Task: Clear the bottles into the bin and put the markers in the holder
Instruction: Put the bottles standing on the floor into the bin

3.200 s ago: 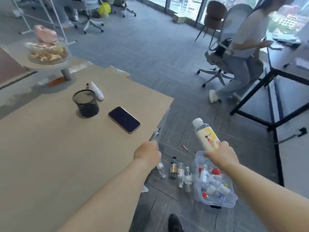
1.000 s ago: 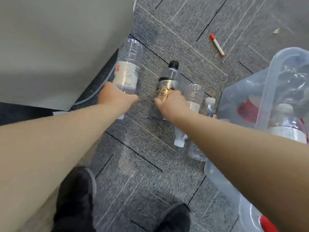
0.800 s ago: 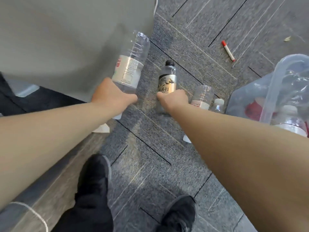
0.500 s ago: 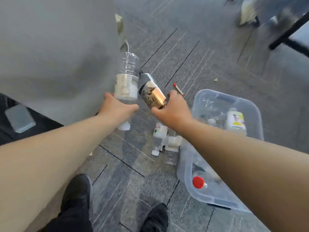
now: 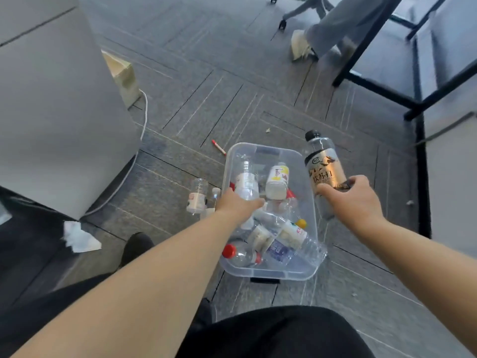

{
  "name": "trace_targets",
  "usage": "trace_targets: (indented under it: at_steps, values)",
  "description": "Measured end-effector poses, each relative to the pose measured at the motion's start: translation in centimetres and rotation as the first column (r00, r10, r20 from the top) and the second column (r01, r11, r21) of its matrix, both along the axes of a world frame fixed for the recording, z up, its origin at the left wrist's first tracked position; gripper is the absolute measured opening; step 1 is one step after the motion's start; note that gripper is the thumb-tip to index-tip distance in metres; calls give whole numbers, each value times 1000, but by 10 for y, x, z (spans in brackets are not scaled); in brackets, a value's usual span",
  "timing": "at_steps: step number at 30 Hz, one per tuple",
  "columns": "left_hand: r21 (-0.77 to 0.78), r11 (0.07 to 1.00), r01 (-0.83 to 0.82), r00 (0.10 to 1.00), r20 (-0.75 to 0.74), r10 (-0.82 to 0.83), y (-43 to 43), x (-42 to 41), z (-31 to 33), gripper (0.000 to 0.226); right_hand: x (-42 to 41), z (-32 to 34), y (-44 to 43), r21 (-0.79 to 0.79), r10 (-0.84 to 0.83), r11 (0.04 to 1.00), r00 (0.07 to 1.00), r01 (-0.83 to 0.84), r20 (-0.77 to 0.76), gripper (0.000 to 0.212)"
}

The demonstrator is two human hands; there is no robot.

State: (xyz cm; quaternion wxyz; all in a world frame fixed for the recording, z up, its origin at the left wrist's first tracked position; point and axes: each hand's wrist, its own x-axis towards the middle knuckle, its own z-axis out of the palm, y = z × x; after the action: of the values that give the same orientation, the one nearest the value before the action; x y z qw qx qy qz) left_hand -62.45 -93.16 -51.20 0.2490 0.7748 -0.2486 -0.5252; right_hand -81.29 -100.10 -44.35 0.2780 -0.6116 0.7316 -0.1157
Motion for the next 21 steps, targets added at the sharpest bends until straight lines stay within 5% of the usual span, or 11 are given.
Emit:
trace_targets:
  at_steps: [6, 11, 15, 18, 21]
  values:
    - [-34, 980, 194, 981, 33, -193, 12, 16, 14, 75, 9, -28, -3, 165, -175, 972, 984, 166, 42, 67]
    - [-16, 990, 143, 966, 221, -136, 3, 35, 1, 59, 21, -86, -4, 252, -85, 963, 995, 95, -51, 69]
    - [40, 999, 10, 965, 261, -19, 10, 60, -15, 52, 24, -89, 3, 107, 35, 994, 990, -21, -136, 55]
    - [81, 993, -88, 952, 299, 60, 22, 84, -34, 27, 49, -74, 6, -17, 138, 990, 990, -138, -11, 38]
    - [162, 985, -63, 928, 372, -1, 33, 103, -58, 45, 99, -71, 27, -9, 281, 959, 946, -283, 161, 28]
